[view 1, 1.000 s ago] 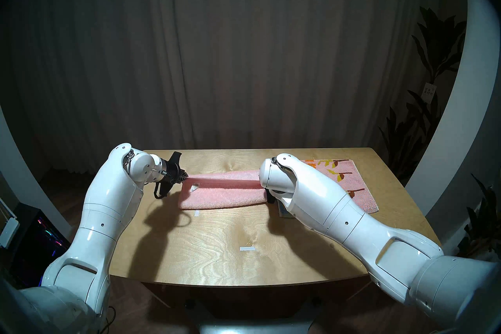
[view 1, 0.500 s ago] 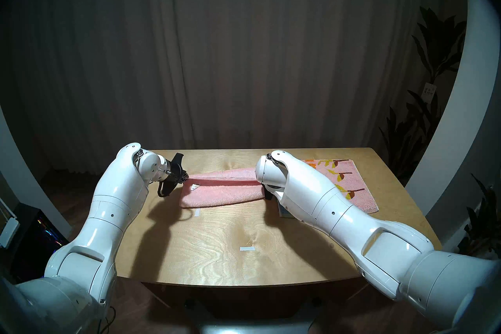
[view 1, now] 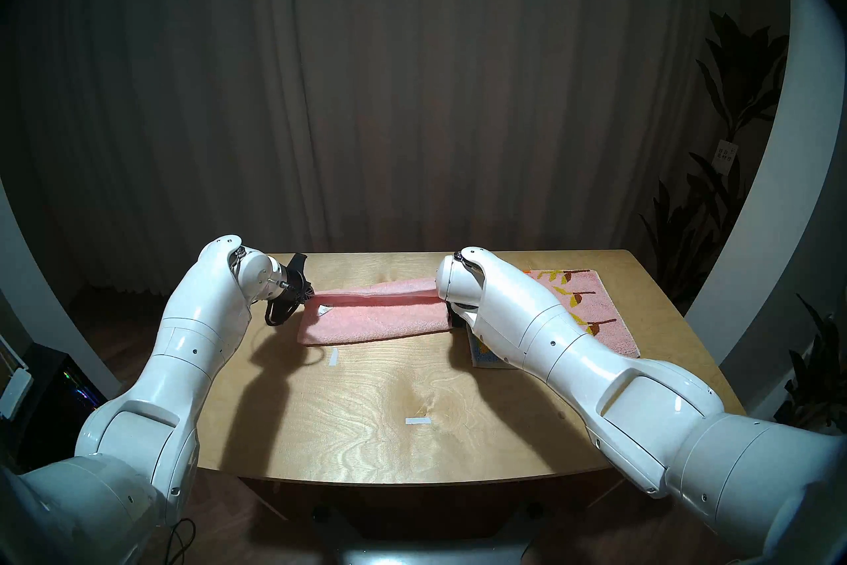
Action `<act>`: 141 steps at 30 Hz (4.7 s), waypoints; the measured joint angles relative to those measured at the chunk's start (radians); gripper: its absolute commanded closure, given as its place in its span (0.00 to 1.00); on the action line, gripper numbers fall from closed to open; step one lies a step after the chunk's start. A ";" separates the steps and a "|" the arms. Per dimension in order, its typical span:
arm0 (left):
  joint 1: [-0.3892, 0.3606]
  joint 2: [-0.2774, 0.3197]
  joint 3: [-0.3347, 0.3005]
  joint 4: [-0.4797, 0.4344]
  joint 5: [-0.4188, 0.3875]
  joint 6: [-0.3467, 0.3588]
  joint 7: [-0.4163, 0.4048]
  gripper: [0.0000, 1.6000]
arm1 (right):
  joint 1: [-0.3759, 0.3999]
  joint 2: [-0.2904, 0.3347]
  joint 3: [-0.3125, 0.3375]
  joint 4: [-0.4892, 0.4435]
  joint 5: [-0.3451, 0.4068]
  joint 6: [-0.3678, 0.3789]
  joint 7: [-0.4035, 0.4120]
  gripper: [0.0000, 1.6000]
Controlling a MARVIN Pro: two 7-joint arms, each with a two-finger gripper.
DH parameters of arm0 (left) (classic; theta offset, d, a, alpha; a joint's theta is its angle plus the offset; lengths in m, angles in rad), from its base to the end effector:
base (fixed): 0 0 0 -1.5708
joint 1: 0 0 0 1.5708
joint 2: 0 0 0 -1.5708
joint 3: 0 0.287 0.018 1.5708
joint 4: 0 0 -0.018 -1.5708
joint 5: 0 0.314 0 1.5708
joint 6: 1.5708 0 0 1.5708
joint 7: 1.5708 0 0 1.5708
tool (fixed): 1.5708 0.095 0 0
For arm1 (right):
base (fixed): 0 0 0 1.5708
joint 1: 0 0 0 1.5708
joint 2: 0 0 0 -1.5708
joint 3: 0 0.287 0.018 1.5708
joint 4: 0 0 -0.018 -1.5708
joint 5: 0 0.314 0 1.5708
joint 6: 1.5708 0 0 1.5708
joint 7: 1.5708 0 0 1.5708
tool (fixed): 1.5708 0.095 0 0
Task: Fold each towel twice and stack them on table
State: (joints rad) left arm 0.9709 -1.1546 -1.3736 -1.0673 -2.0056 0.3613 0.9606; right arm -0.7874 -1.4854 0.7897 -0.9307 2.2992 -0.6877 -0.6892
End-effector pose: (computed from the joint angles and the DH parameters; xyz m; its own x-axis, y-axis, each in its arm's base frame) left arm 0.5338 0.1171 -0.2789 0.3157 0.9480 0.0405 0.7401 -0.2727 0.6148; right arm 0.5493 0.1358 -0.2963 -0.1588 -0.9835 -0.0867 -0.7199 0.1755 -0.6715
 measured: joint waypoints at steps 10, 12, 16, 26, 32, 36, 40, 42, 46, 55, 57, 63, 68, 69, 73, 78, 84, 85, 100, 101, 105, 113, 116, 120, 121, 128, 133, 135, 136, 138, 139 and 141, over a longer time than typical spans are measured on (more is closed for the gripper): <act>-0.017 0.000 0.000 0.004 0.019 -0.001 -0.014 0.65 | 0.021 -0.024 0.017 0.058 0.002 0.043 0.039 0.00; -0.021 -0.001 0.001 0.007 0.023 -0.001 -0.017 0.64 | 0.026 -0.031 0.021 0.068 0.004 0.050 0.045 0.00; -0.031 -0.006 0.005 0.015 0.032 0.000 -0.021 0.74 | 0.035 -0.046 0.030 0.083 0.015 0.063 0.057 0.00; -0.048 -0.024 0.022 0.034 0.054 0.003 -0.036 0.00 | 0.068 -0.086 0.053 0.121 0.038 0.083 0.090 0.00; -0.053 -0.023 0.025 0.009 0.073 0.003 -0.061 0.00 | 0.089 -0.095 0.067 0.140 0.048 0.091 0.102 0.00; -0.050 -0.010 0.011 -0.053 0.080 0.003 -0.081 0.00 | 0.098 -0.094 0.078 0.125 0.055 0.097 0.104 0.00; -0.034 0.005 -0.017 -0.110 0.072 0.000 -0.094 0.00 | 0.097 -0.084 0.079 0.089 0.059 0.107 0.104 0.00; -0.020 0.011 -0.032 -0.131 0.061 -0.003 -0.098 0.00 | 0.095 -0.076 0.079 0.071 0.059 0.113 0.104 0.00; 0.027 0.030 -0.063 -0.188 0.041 -0.005 -0.107 0.00 | 0.086 -0.057 0.078 0.026 0.060 0.132 0.103 0.00; 0.142 0.064 -0.086 -0.296 0.026 0.020 -0.128 0.00 | 0.069 -0.016 0.073 -0.051 0.061 0.179 0.101 0.00; 0.160 0.070 -0.090 -0.314 0.024 0.024 -0.132 0.00 | 0.067 -0.009 0.071 -0.064 0.060 0.187 0.101 0.00; 0.223 0.089 -0.108 -0.374 0.016 0.037 -0.146 0.00 | 0.053 0.017 0.059 -0.105 0.056 0.208 0.097 0.00; 0.273 0.102 -0.125 -0.420 0.009 0.045 -0.158 0.00 | 0.026 0.041 0.044 -0.130 0.055 0.223 0.090 0.00; 0.279 0.103 -0.127 -0.426 0.009 0.047 -0.160 0.00 | 0.022 0.045 0.041 -0.133 0.054 0.225 0.089 0.00; 0.316 0.111 -0.140 -0.460 0.003 0.052 -0.171 0.00 | -0.002 0.065 0.025 -0.151 0.050 0.235 0.082 0.00; 0.363 0.118 -0.154 -0.506 -0.005 0.060 -0.187 0.00 | -0.023 0.092 0.004 -0.182 0.036 0.247 0.083 0.00; 0.411 0.123 -0.174 -0.554 -0.016 0.067 -0.205 0.00 | -0.030 0.122 -0.014 -0.227 0.016 0.260 0.091 0.00; 0.422 0.124 -0.179 -0.564 -0.018 0.069 -0.209 0.00 | -0.030 0.129 -0.018 -0.239 0.011 0.263 0.093 0.00; 0.562 0.127 -0.213 -0.671 -0.035 0.082 -0.253 0.00 | -0.046 0.219 -0.056 -0.354 -0.037 0.295 0.112 0.00; 0.574 0.127 -0.215 -0.678 -0.035 0.082 -0.257 0.00 | -0.049 0.226 -0.060 -0.363 -0.041 0.298 0.114 0.00; 0.612 0.126 -0.226 -0.704 -0.036 0.082 -0.270 0.00 | -0.058 0.250 -0.073 -0.398 -0.053 0.308 0.119 0.00; 0.695 0.118 -0.260 -0.752 -0.029 0.052 -0.292 0.00 | -0.079 0.307 -0.095 -0.495 -0.082 0.329 0.137 0.00; 0.728 0.109 -0.275 -0.778 -0.017 0.034 -0.303 0.00 | -0.089 0.336 -0.099 -0.543 -0.095 0.338 0.147 0.00; 0.760 0.095 -0.287 -0.810 -0.001 0.011 -0.320 0.00 | -0.105 0.370 -0.100 -0.594 -0.109 0.346 0.158 0.00; 0.769 0.091 -0.291 -0.820 0.004 0.004 -0.326 0.00 | -0.111 0.382 -0.100 -0.610 -0.113 0.349 0.161 0.00; 0.821 0.058 -0.300 -0.862 0.063 -0.063 -0.360 0.00 | -0.151 0.463 -0.099 -0.710 -0.139 0.365 0.190 0.00; 0.845 0.031 -0.295 -0.869 0.132 -0.123 -0.408 0.00 | -0.188 0.523 -0.096 -0.779 -0.153 0.370 0.214 0.00; 0.851 0.018 -0.288 -0.867 0.166 -0.153 -0.438 0.00 | -0.205 0.547 -0.095 -0.804 -0.159 0.370 0.225 0.00; 0.853 0.009 -0.283 -0.865 0.188 -0.173 -0.457 0.00 | -0.215 0.561 -0.094 -0.816 -0.163 0.370 0.233 0.00; 0.854 -0.003 -0.270 -0.855 0.227 -0.206 -0.487 0.00 | -0.231 0.582 -0.092 -0.831 -0.169 0.370 0.248 0.00; 0.853 -0.008 -0.265 -0.850 0.242 -0.217 -0.498 0.00 | -0.237 0.589 -0.092 -0.835 -0.171 0.369 0.254 0.00; 0.848 -0.018 -0.246 -0.828 0.287 -0.250 -0.529 0.00 | -0.251 0.605 -0.089 -0.845 -0.176 0.365 0.275 0.00</act>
State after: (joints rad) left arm 1.8191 -1.1727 -1.6195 -1.8956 -1.7187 0.1112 0.4314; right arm -1.0382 -0.8802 0.7010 -1.7761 2.1235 -0.3226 -0.4143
